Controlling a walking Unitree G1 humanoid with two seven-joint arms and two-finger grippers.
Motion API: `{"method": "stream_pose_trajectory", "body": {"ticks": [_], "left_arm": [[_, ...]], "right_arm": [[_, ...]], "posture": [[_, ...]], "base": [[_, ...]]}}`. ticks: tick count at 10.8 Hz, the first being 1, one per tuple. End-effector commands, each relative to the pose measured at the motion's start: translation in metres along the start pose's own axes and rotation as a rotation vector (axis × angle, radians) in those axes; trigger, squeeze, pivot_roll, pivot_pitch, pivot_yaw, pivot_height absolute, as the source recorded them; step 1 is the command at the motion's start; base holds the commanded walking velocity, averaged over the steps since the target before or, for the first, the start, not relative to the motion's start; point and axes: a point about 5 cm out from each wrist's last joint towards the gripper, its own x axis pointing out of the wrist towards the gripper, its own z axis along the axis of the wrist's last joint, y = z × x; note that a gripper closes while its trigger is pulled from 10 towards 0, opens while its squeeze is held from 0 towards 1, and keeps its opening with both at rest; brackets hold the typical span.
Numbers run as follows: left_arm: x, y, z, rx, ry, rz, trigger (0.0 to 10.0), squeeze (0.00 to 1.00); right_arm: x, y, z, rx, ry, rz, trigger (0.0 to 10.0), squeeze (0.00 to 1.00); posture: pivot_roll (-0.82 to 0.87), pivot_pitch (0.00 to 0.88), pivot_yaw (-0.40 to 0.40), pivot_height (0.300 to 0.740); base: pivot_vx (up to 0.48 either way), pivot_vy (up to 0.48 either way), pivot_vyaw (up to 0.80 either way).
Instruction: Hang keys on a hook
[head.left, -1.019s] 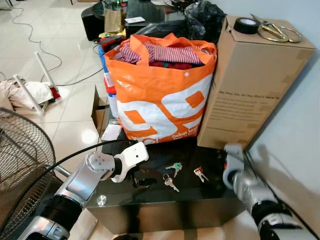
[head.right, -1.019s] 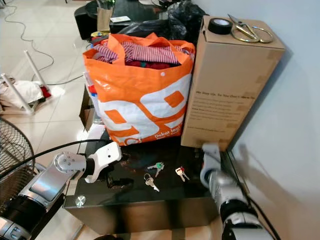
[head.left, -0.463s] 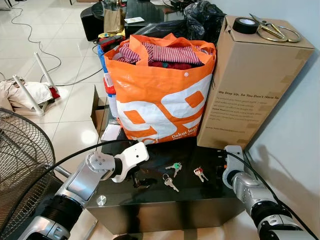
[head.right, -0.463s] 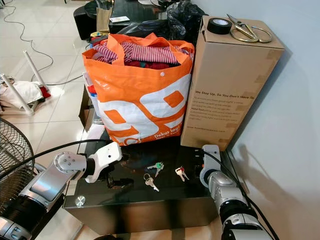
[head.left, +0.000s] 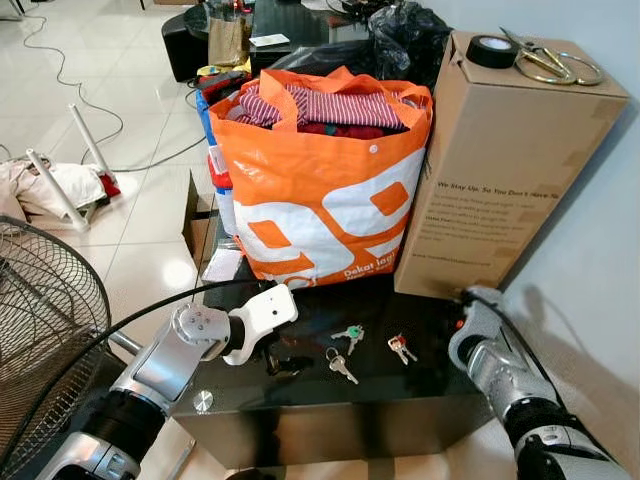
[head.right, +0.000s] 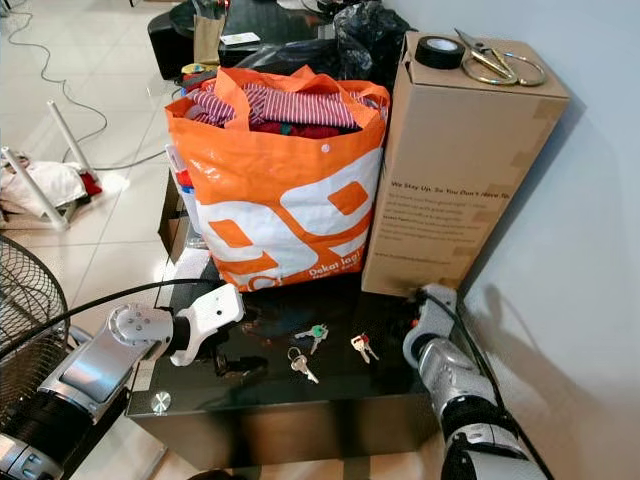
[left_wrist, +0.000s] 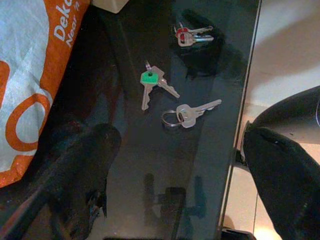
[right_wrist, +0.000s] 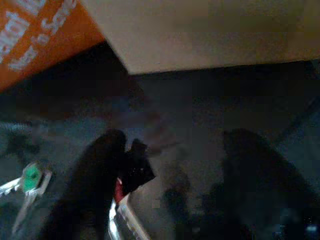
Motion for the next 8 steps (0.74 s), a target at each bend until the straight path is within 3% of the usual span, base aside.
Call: {"method": "stream_pose_trajectory", "body": {"ticks": [1,2,3,7,8], "left_arm": [[0.0008,0.0012,0.0027,0.018,0.008,-0.002,10.0,0.00],[0.0016,0.0007,0.0033,0.018,0.006,-0.003,10.0,0.00],[0.0018,0.0001,0.0032,0.019,0.005,-0.004,10.0,0.00],[0.0022,-0.0013,0.0024,0.014,0.006,-0.005,10.0,0.00],[0.0021,-0.0011,0.0022,0.014,0.006,-0.005,10.0,0.00]], "right_arm": [[-0.0004,0.0021,-0.0004,0.103,0.014,0.031,10.0,1.00],[-0.0005,0.0050,0.0006,0.192,-0.008,0.067,10.0,1.00],[-0.0018,-0.0005,-0.0056,-0.029,0.047,0.015,10.0,1.00],[-0.0005,0.0076,-0.0024,0.066,0.062,0.065,10.0,1.00],[-0.0012,0.0023,-0.0046,-0.100,0.089,0.013,10.0,1.00]], "posture": [[-0.12,0.000,-0.008,0.740],[-0.12,0.000,-0.010,0.740],[-0.12,0.000,-0.011,0.740],[-0.11,0.000,-0.017,0.740],[-0.12,0.000,-0.015,0.740]], "base": [[0.000,0.000,0.00],[0.000,0.000,0.00],[0.000,0.000,0.00],[0.000,0.000,0.00],[0.000,0.000,0.00]]}}
